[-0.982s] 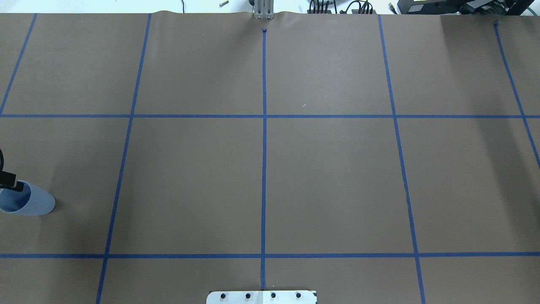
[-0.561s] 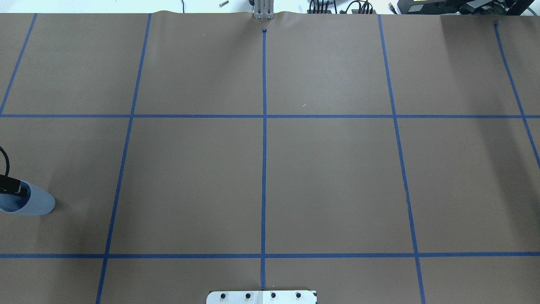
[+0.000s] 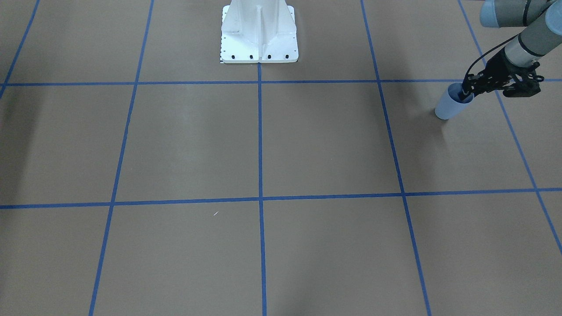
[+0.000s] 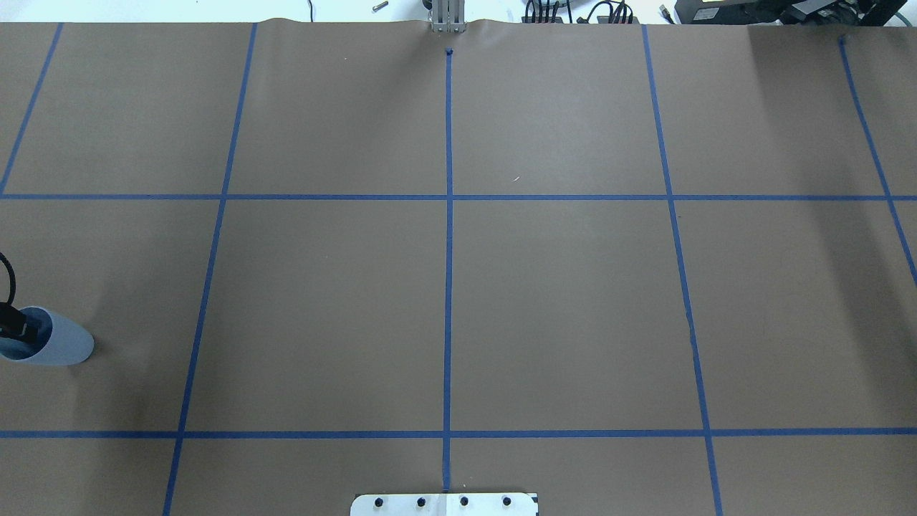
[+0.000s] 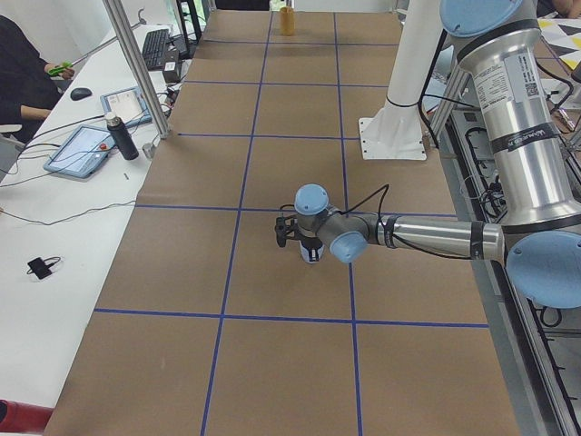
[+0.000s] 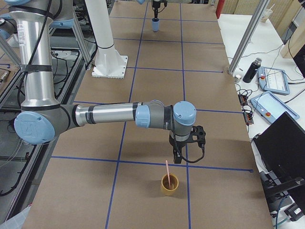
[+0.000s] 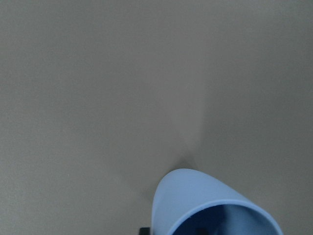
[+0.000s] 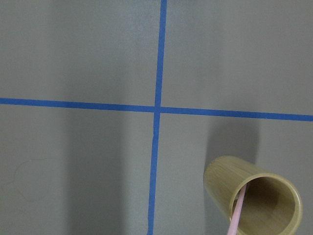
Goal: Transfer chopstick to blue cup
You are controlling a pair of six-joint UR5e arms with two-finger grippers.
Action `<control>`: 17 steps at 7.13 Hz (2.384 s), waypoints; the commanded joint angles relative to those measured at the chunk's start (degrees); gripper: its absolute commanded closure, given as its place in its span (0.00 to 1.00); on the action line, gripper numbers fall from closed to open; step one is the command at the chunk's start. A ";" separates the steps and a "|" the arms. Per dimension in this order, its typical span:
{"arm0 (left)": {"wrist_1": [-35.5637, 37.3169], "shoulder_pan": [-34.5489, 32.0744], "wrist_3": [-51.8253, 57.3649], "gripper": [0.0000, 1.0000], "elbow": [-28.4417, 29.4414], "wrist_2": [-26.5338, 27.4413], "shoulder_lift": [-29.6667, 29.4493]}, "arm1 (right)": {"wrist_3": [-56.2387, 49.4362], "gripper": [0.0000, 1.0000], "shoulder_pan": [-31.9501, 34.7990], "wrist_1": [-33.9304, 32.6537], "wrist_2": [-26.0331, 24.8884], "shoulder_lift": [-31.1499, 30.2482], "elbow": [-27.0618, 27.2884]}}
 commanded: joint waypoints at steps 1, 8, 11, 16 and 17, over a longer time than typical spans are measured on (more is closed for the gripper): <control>1.02 -0.63 -2.22 1.00 -2.49 -4.40 -0.44 | -0.21 0.00 -0.32 0.16 0.05 0.00 0.41; 43.17 0.74 -19.43 1.00 3.44 -2.20 -50.30 | 0.05 0.00 -0.32 0.15 0.68 0.53 2.09; 42.17 8.04 -29.01 1.00 15.73 3.35 -64.04 | 0.32 0.00 -0.67 0.16 0.49 0.62 2.79; 37.78 14.39 -31.85 1.00 29.73 11.01 -72.87 | 1.81 0.00 -1.02 -0.10 1.11 0.62 3.41; 35.33 15.09 -32.02 1.00 30.96 11.11 -72.78 | 1.72 0.00 -1.19 -0.19 1.20 0.62 3.41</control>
